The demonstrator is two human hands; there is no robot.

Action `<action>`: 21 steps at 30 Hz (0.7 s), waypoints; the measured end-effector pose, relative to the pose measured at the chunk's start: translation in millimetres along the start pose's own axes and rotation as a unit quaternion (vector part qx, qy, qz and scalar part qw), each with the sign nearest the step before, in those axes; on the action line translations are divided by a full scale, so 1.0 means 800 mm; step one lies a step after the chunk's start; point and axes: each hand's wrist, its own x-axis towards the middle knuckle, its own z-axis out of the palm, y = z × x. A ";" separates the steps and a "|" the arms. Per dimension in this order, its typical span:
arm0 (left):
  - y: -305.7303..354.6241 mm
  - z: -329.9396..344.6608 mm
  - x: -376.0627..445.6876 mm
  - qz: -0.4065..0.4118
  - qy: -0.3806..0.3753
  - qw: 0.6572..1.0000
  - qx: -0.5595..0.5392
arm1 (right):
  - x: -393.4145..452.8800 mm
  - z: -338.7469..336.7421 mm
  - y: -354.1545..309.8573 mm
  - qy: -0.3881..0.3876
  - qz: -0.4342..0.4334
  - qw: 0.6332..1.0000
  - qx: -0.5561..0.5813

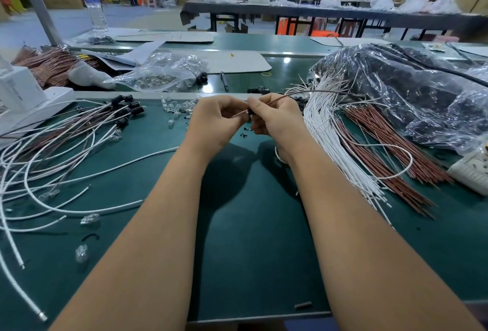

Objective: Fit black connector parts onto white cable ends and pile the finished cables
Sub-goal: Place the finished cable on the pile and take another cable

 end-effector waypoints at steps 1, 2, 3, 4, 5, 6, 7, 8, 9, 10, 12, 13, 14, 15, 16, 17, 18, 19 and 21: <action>-0.002 -0.001 0.000 0.004 0.003 1.000 0.028 | 0.000 0.000 0.000 0.009 -0.004 1.000 0.005; -0.005 -0.003 0.002 0.009 0.014 0.997 0.074 | 0.000 0.000 0.001 0.021 -0.007 1.000 0.013; -0.008 -0.006 0.003 0.012 0.035 0.990 0.140 | 0.001 -0.001 0.001 0.033 -0.008 0.999 0.021; -0.012 -0.009 0.003 0.011 0.064 0.975 0.211 | 0.001 -0.001 0.000 0.045 -0.007 0.999 0.030; -0.015 -0.013 0.004 0.002 0.096 0.959 0.267 | 0.001 -0.002 0.000 0.058 -0.004 0.997 0.041; -0.018 -0.017 0.004 -0.016 0.122 0.945 0.302 | 0.001 -0.002 0.000 0.070 0.000 0.996 0.055; -0.021 -0.021 0.004 -0.037 0.141 0.935 0.324 | 0.002 -0.003 0.000 0.083 0.005 0.994 0.071; -0.024 -0.024 0.005 -0.057 0.155 0.925 0.342 | 0.002 -0.004 0.001 0.094 0.010 0.992 0.083; -0.027 -0.027 0.004 -0.075 0.167 0.915 0.360 | 0.002 -0.005 0.001 0.104 0.015 0.990 0.090; -0.029 -0.030 0.003 -0.092 0.176 0.906 0.375 | 0.002 -0.005 0.002 0.112 0.020 0.989 0.094; -0.029 -0.034 0.002 -0.119 0.179 0.895 0.390 | 0.003 -0.006 0.003 0.115 0.028 0.988 0.101; -0.026 -0.032 0.001 -0.120 0.173 0.895 0.393 | 0.003 -0.005 0.003 0.111 0.031 0.988 0.106; -0.022 -0.027 0.002 -0.106 0.162 0.900 0.391 | 0.004 -0.005 0.004 0.102 0.032 0.988 0.108; -0.017 -0.021 0.001 -0.078 0.146 0.909 0.382 | 0.004 -0.003 0.004 0.089 0.031 0.990 0.106; -0.011 -0.015 0.001 -0.039 0.122 0.922 0.366 | 0.004 -0.001 0.004 0.072 0.028 0.992 0.101; -0.006 -0.008 0.002 0.005 0.091 0.934 0.345 | 0.004 0.001 0.004 0.054 0.024 0.994 0.093; -0.003 -0.003 0.002 0.044 0.056 0.943 0.324 | 0.004 0.003 0.005 0.038 0.020 0.996 0.083; 0.000 0.000 0.002 0.070 0.025 0.950 0.305 | 0.003 0.004 0.005 0.028 0.016 0.997 0.074; 0.001 -0.001 0.003 0.077 0.003 0.958 0.277 | 0.003 0.005 0.006 0.028 0.009 0.998 0.062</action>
